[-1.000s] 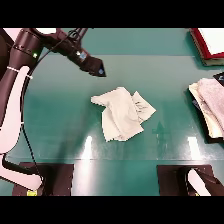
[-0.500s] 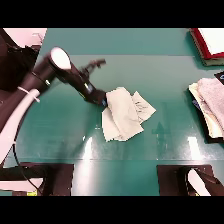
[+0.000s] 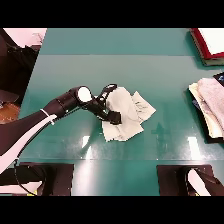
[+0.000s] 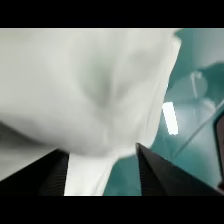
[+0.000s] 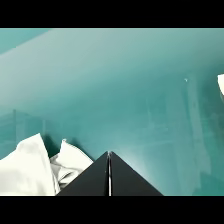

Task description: Fold the shirts.

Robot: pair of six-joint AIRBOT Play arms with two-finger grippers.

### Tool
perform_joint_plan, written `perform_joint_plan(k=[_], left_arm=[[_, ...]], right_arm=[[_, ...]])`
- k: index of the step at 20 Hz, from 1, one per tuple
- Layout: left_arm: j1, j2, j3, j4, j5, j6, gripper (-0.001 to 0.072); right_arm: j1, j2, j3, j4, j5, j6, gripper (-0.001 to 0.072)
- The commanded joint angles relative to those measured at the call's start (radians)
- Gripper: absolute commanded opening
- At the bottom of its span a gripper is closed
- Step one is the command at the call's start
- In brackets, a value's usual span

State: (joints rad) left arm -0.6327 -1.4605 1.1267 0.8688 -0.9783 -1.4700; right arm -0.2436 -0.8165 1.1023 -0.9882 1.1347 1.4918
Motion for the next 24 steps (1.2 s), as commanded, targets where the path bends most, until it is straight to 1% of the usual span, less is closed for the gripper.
perform_joint_plan(k=[1, 2, 3, 4, 5, 6, 8, 11, 13, 14, 15, 16, 17, 20, 22, 24], left_arm=[[-0.009, -0.012, -0.014, -0.059, 0.106, -0.015, 0.0483], [-0.009, -0.021, -0.014, -0.072, 0.098, -0.015, 0.0481], [-0.009, -0.030, -0.014, -0.073, 0.098, -0.016, 0.0370], [-0.008, -0.033, -0.014, -0.071, 0.103, -0.013, 0.0020], [-0.008, -0.032, -0.011, -0.070, 0.110, -0.011, 0.0024], [0.006, -0.028, 0.008, -0.068, 0.078, -0.006, 0.0023], [0.075, 0.024, 0.083, -0.048, -0.040, 0.053, 0.0022], [0.229, 0.196, 0.226, 0.082, -0.187, 0.065, 0.0023], [0.337, 0.308, 0.311, 0.192, -0.282, 0.071, 0.0023], [0.385, 0.357, 0.342, 0.239, -0.317, 0.075, 0.0023], [0.422, 0.397, 0.359, 0.269, -0.333, 0.075, 0.0023], [0.450, 0.432, 0.366, 0.286, -0.334, 0.075, 0.0023], [0.463, 0.454, 0.366, 0.292, -0.339, 0.074, 0.0023], [0.466, 0.470, 0.366, 0.299, -0.339, 0.074, 0.0023], [0.466, 0.470, 0.366, 0.299, -0.340, 0.071, 0.0024], [0.466, 0.470, 0.366, 0.299, -0.349, 0.072, 0.0024]], right_arm=[[0.000, 0.002, 0.000, 0.001, 0.013, 0.000, 0.0018], [0.000, 0.002, 0.000, 0.001, 0.013, 0.000, 0.0018], [0.000, 0.002, 0.000, 0.001, 0.014, 0.000, 0.0018], [0.000, 0.002, 0.000, 0.001, 0.017, 0.000, 0.0018], [0.000, 0.002, 0.000, 0.001, 0.021, 0.000, 0.0018], [0.000, 0.002, 0.000, 0.001, 0.026, 0.000, 0.0018], [0.000, 0.002, 0.000, 0.000, 0.042, 0.000, 0.0018], [0.001, 0.001, -0.020, 0.002, 0.093, 0.000, 0.0019], [0.001, 0.001, -0.090, 0.002, 0.110, 0.000, 0.0029], [0.002, 0.001, -0.143, 0.007, 0.117, 0.000, 0.0176], [0.014, 0.000, -0.204, 0.017, 0.116, 0.000, 0.0373], [0.034, 0.000, -0.267, 0.038, 0.106, 0.000, 0.0413], [0.064, 0.000, -0.330, 0.060, 0.083, 0.000, 0.0413], [0.210, -0.026, -0.496, 0.140, -0.061, 0.004, 0.0413], [0.317, -0.111, -0.555, 0.239, -0.139, 0.002, 0.0413], [0.429, -0.220, -0.556, 0.291, -0.256, -0.020, 0.0413]])
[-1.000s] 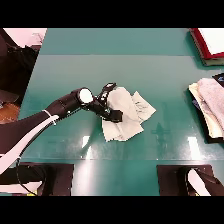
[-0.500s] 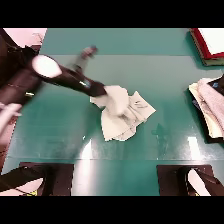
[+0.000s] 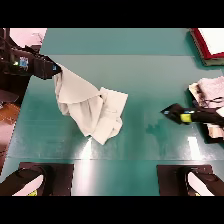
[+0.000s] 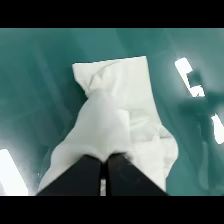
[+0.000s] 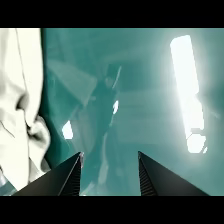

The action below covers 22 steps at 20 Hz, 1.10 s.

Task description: Fold the shirts.

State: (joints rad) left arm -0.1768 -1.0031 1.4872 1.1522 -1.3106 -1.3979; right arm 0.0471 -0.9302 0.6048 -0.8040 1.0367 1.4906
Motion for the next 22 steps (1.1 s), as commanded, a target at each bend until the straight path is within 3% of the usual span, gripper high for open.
perform_joint_plan(k=[1, 11, 16, 17, 19, 22], left_arm=[[0.010, 0.012, 0.005, 0.016, -0.026, 0.000, 0.0024], [0.010, 0.012, 0.005, 0.017, -0.077, 0.000, 0.0024], [0.010, 0.012, 0.005, 0.016, -0.078, 0.000, 0.0024], [0.010, 0.012, 0.005, 0.016, -0.077, 0.000, 0.0024], [0.010, 0.012, 0.005, 0.016, -0.078, 0.000, 0.0024], [0.010, 0.012, 0.005, 0.018, -0.078, 0.000, 0.0024]], right_arm=[[0.193, -0.164, -0.033, 0.104, -0.207, -0.019, 0.0412], [0.377, -0.676, 0.489, 0.108, -0.195, -0.018, 0.0411], [0.377, -0.852, 0.655, 0.215, -0.172, -0.015, 0.0393], [0.381, -0.883, 0.689, 0.215, -0.163, -0.014, 0.0346], [0.391, -0.926, 0.739, 0.211, -0.166, -0.009, 0.0326], [0.391, -0.925, 0.759, 0.201, -0.210, -0.007, 0.0023]])
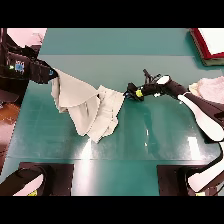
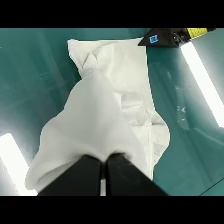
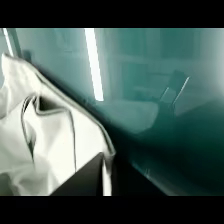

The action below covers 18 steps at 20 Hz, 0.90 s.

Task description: Fold the shirts.

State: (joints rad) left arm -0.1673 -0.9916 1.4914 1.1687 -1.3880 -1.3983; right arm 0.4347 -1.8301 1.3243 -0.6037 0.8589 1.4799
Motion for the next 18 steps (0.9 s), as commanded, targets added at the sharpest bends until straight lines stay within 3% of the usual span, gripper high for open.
perform_joint_plan(k=[1, 5, 8, 14, 18], left_arm=[[0.001, 0.001, 0.001, 0.002, 0.001, 0.000, 0.0024], [0.001, 0.009, 0.011, 0.021, 0.049, 0.011, 0.0023], [0.001, 0.013, 0.176, 0.159, 0.068, 0.011, 0.0023], [0.001, 0.014, 0.576, 0.249, 0.041, 0.011, 0.0024], [0.001, 0.063, 0.617, 0.234, 0.070, 0.011, 0.0024]], right_arm=[[0.001, -0.008, 0.032, -0.002, -0.048, 0.003, 0.0018], [-0.016, 0.098, 0.035, -0.100, -0.069, -0.029, 0.0016], [-0.088, 0.270, 0.063, -0.183, -0.066, -0.072, 0.0016], [-0.272, 0.609, 0.433, -0.442, 0.034, -0.075, 0.0015], [-0.359, 0.755, 0.642, -0.528, 0.111, -0.075, 0.0015]])
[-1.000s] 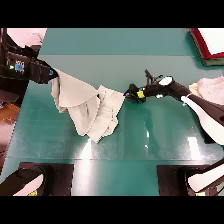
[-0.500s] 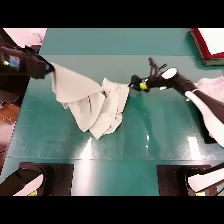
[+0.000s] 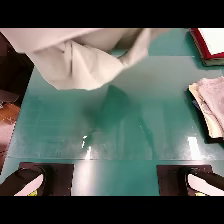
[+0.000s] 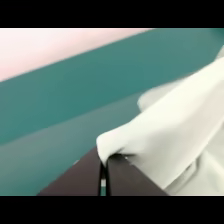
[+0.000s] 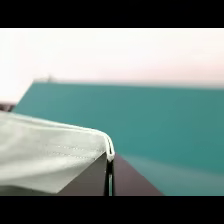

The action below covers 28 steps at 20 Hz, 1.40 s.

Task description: Fold the shirts.

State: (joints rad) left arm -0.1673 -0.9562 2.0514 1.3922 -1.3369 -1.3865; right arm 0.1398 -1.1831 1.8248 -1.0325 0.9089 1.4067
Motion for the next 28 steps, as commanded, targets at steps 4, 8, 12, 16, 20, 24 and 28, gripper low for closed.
perform_joint_plan(k=[4, 8, 12, 16, 20, 24, 28], left_arm=[[0.001, 0.077, 0.058, -0.131, 0.081, -0.001, 0.0023], [0.001, 0.107, 0.079, -0.385, 0.160, 0.000, 0.0023], [0.001, 0.106, 0.048, -0.409, 0.114, 0.006, 0.0023], [0.001, 0.072, -0.182, -0.207, 0.020, -0.042, 0.0023], [0.001, -0.067, -0.467, -0.107, -0.046, -0.046, 0.0023], [0.001, -0.254, -0.708, -0.087, 0.129, 0.002, 0.0023], [0.001, -0.461, -0.702, -0.085, 0.259, 0.003, 0.0056]], right_arm=[[-0.155, 0.217, 0.251, -0.122, 0.117, -0.002, 0.0015], [-0.279, 0.338, 0.182, -0.121, 0.066, -0.002, 0.0015], [-0.378, 0.329, 0.168, -0.108, 0.097, -0.001, 0.0014], [-0.298, 0.108, 0.246, -0.034, 0.267, 0.008, 0.0014], [-0.104, -0.134, 0.119, -0.042, 0.357, 0.029, 0.0014], [-0.043, -0.359, 0.002, -0.043, 0.299, 0.036, 0.0014], [-0.038, -0.509, -0.008, -0.040, 0.210, 0.037, 0.0017]])
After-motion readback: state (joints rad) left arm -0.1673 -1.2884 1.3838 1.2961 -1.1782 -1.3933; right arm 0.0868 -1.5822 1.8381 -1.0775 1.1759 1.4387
